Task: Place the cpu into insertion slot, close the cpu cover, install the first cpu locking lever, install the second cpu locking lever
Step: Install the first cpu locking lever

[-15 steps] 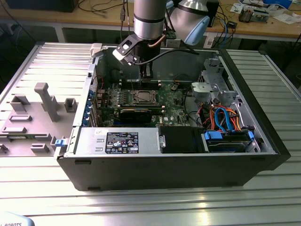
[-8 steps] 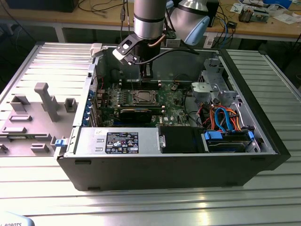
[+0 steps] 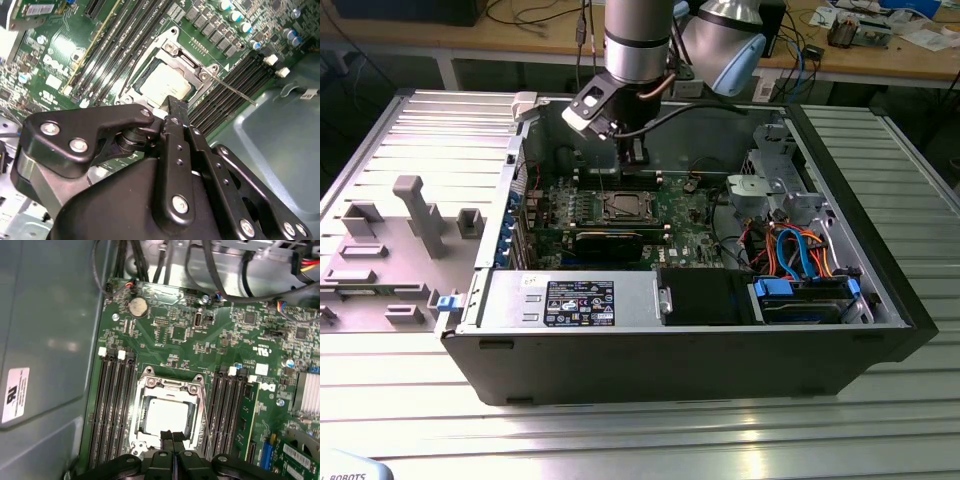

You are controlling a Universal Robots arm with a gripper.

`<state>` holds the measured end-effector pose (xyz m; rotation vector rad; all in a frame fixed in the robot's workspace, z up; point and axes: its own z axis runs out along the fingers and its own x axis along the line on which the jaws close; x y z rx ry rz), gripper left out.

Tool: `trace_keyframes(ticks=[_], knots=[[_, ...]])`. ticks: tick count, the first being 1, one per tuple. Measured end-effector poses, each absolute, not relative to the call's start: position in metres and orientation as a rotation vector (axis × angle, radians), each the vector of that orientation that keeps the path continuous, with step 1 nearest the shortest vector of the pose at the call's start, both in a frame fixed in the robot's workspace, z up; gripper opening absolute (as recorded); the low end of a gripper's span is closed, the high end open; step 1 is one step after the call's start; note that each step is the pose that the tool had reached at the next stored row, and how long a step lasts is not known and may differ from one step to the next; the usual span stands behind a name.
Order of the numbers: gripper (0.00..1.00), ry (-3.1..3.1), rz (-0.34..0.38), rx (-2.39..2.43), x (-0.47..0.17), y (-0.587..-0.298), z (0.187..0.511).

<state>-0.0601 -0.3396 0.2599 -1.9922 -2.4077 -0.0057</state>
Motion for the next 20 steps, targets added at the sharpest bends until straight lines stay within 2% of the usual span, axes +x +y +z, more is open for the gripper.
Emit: trace_keyframes(ticks=[6,20], knots=[[0.11,-2.532,-0.004,-1.832,-0.0601,-0.3396,0.2599],[0.11,-2.545,-0.004,-1.813,-0.0601,-0.3396,0.2598]])
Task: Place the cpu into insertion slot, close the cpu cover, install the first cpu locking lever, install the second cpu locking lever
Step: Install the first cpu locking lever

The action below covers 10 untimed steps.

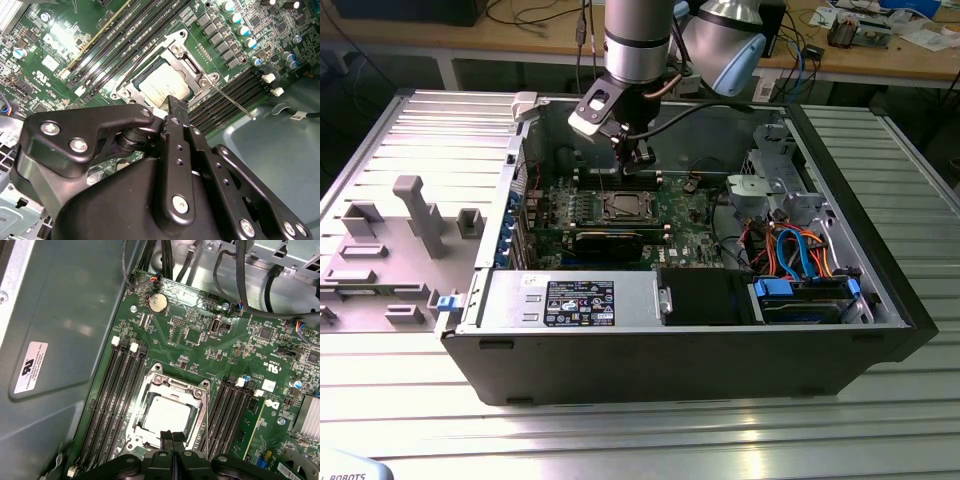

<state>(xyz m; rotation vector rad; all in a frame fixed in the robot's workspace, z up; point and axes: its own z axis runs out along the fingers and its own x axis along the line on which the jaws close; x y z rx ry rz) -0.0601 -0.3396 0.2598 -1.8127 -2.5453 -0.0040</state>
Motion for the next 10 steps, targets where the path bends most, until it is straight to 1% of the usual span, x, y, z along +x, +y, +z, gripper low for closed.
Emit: trace_keyframes(ticks=[10], knots=[[0.11,-2.668,-0.002,-1.626,-0.0602,-0.3396,0.2599]])
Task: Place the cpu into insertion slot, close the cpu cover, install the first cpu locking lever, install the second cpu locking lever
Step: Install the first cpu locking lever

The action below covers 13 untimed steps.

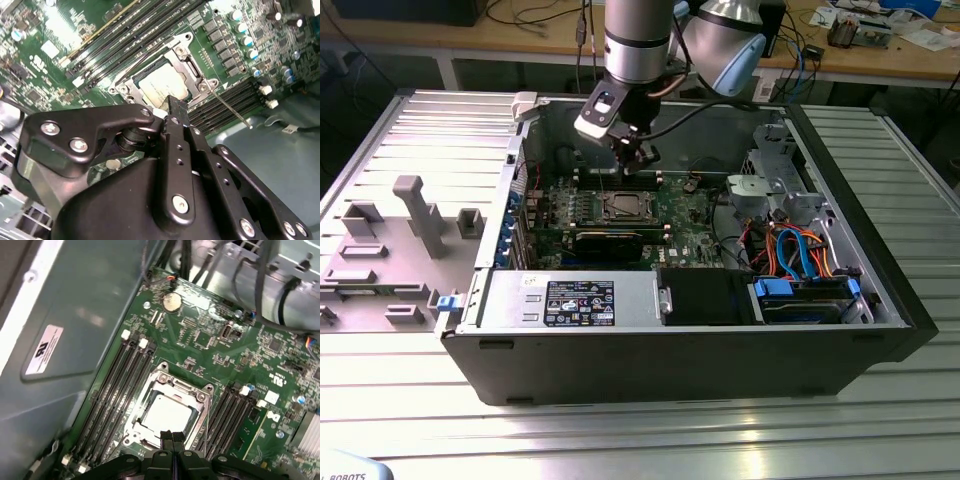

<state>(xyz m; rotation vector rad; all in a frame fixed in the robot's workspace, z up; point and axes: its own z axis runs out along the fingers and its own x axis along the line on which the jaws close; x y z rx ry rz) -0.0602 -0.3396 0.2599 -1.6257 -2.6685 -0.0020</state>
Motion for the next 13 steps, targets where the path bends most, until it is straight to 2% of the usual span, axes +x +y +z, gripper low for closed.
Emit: trace_keyframes(ticks=[13], knots=[[0.11,-2.883,0.002,-1.205,-0.0601,-0.3396,0.2598]])
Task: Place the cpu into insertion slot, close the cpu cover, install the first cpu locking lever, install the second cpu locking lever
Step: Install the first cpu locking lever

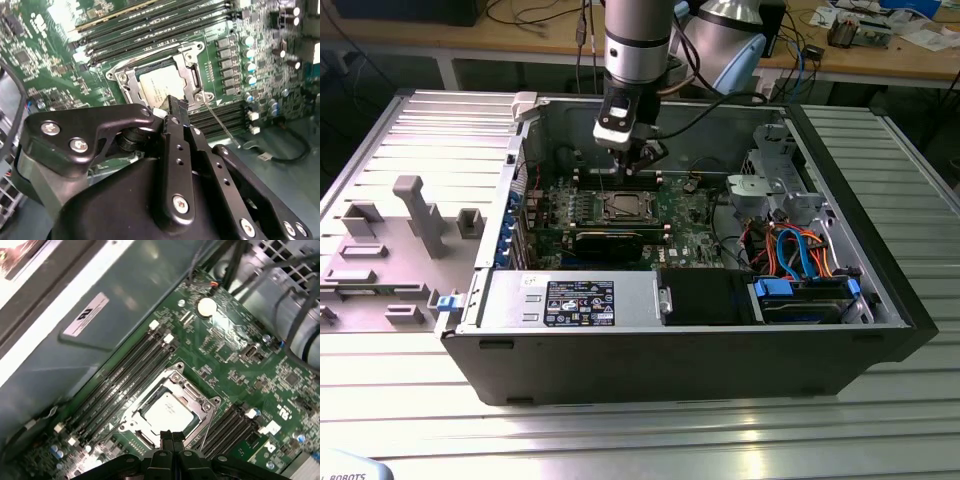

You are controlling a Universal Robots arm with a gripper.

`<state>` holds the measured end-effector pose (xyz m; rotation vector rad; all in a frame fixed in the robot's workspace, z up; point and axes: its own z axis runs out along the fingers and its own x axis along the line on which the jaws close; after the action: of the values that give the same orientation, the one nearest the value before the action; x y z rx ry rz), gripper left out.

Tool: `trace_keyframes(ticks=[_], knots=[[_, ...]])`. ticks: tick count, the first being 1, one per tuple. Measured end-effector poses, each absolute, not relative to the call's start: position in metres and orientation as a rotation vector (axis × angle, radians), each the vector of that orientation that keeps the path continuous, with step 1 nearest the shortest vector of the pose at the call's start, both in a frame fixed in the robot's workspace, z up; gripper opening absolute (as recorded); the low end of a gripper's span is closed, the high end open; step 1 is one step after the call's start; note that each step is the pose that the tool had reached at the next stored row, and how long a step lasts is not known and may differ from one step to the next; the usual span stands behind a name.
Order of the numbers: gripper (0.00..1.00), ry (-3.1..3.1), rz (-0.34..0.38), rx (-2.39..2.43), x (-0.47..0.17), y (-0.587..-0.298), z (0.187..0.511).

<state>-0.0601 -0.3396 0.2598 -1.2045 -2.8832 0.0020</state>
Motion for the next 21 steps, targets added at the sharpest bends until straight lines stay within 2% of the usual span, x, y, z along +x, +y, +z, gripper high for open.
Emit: trace_keyframes(ticks=[10,21], knots=[[0.11,-2.96,0.004,-1.001,-0.0601,-0.3396,0.2598],[0.11,-2.962,0.004,-0.996,-0.0601,-0.3396,0.2599]])
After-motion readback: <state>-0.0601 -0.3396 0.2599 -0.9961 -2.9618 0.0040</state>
